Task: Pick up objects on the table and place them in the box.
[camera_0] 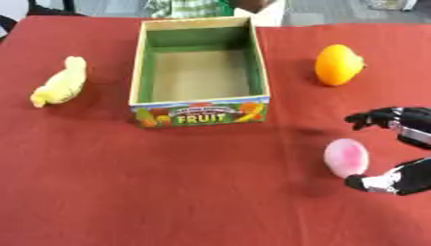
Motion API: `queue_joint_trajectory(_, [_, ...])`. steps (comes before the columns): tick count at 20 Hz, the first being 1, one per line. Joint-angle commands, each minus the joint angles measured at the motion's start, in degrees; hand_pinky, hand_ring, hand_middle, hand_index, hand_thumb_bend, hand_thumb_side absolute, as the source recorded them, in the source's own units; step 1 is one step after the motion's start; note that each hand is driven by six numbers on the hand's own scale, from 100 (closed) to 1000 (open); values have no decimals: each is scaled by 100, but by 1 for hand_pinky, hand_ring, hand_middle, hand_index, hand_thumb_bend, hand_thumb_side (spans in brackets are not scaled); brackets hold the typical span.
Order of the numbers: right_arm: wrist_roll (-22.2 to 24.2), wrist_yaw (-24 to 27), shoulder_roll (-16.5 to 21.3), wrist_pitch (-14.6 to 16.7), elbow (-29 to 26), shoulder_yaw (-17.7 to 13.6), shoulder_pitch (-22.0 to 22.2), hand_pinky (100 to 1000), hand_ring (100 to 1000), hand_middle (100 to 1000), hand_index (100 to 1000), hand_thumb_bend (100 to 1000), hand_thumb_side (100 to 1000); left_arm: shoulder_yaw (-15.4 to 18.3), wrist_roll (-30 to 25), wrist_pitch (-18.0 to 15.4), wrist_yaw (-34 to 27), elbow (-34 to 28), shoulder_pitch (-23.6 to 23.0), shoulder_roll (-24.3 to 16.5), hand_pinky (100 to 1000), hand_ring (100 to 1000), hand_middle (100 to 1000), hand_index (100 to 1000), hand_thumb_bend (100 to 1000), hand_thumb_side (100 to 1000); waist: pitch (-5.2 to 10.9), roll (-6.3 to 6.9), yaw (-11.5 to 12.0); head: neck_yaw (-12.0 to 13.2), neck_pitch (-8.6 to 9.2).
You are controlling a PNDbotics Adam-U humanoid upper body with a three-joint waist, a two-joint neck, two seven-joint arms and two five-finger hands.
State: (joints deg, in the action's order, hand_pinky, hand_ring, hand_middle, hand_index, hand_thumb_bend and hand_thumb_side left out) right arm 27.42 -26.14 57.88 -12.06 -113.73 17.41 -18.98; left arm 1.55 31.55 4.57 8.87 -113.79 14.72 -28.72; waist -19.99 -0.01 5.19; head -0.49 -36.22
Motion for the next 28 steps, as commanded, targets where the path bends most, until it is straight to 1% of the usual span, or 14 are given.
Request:
queue_joint_trajectory(1, [71,-61,128,-69,-86,-15,-73,835,874,798,964,549,676,19,-10,-25,-22,-80,63,-124,493,541,607,672,100,848,87,20,9,19,23])
queue_joint_trajectory(2, [88,-75,118,-96,-86,-3,-82,835,874,798,964,549,676,18,-12,-27,-23,-80,63,-121,493,541,607,672,100,848,87,22,11,15,27])
queue_joint_trajectory(4, [126,-110,98,-166,-85,21,-101,834,846,797,959,544,676,17,-14,-30,-26,-80,62,-115,493,541,607,672,100,848,87,28,17,3,41])
queue_joint_trajectory(9, [189,-210,46,-309,23,50,-127,833,841,790,944,533,678,18,-16,-40,-31,-80,48,-106,493,542,607,672,100,848,87,31,33,-18,81])
queue_joint_trajectory(13, [176,-224,3,-326,103,93,-171,832,836,772,924,514,679,11,-23,-49,-36,-80,47,-95,494,542,607,672,100,848,90,31,36,-22,88])
queue_joint_trajectory(17, [150,-231,-43,-345,206,140,-201,829,824,740,898,487,661,13,-21,-57,-39,-80,37,-84,494,542,607,672,100,847,97,33,48,-54,123])
queue_joint_trajectory(22, [213,-265,-100,-337,349,212,-224,829,821,733,896,477,640,15,-17,-69,-43,-80,29,-78,494,542,607,672,100,846,115,38,53,-122,165])
queue_joint_trajectory(25, [255,-270,-122,-331,417,232,-231,828,815,709,888,447,621,19,-11,-78,-45,-80,28,-79,495,542,607,672,100,845,124,43,55,-133,182])
queue_joint_trajectory(28, [291,-261,-134,-326,457,246,-238,828,815,709,888,447,621,19,-11,-83,-46,-80,26,-77,495,542,607,672,100,845,129,46,55,-136,187])
